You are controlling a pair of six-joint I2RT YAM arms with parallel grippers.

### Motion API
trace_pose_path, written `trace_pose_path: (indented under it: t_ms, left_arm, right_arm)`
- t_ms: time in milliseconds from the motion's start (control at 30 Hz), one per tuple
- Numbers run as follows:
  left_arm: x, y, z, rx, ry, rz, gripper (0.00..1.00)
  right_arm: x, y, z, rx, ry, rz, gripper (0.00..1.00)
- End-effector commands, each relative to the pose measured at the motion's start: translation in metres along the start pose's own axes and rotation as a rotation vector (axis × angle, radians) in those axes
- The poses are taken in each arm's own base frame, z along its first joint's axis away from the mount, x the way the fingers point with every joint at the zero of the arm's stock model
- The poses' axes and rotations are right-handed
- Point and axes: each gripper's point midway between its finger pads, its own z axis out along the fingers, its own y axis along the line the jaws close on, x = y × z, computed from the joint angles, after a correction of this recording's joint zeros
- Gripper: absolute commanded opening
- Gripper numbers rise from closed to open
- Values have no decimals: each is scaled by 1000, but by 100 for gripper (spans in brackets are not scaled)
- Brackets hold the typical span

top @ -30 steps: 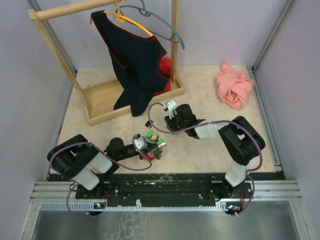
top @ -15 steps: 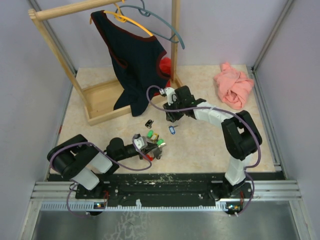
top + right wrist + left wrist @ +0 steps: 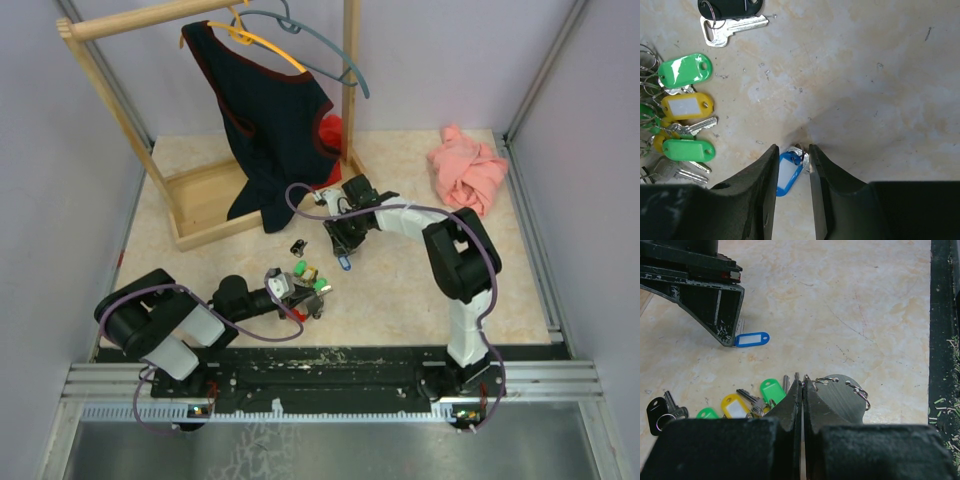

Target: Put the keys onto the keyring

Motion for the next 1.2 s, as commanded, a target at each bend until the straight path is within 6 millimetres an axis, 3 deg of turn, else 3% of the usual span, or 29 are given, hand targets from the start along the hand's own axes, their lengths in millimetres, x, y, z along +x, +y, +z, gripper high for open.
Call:
trace_pose_path:
  t_ms: [0,267,567,867,1167]
  left_arm:
    - [-8,-3,0,15,-33,15,1]
    - [-7,-3,0,17,-32,14,1]
    - [-7,-3,0,17,-30,13,1]
    - [-7,-3,0,20,-30,12,1]
    - [-7,-4,0,23,-28,11,1]
  right_arm:
    - [-14,0,-3,-29,-25,-32,29]
    - [-14,2,-4,-47,-15,-34,19]
    - [-14,3,-9,-48,-14,-37,18]
    - [-13,8,-13,-64,-9,-47,4]
    - [-2,13,-11,-93,15,-45,6]
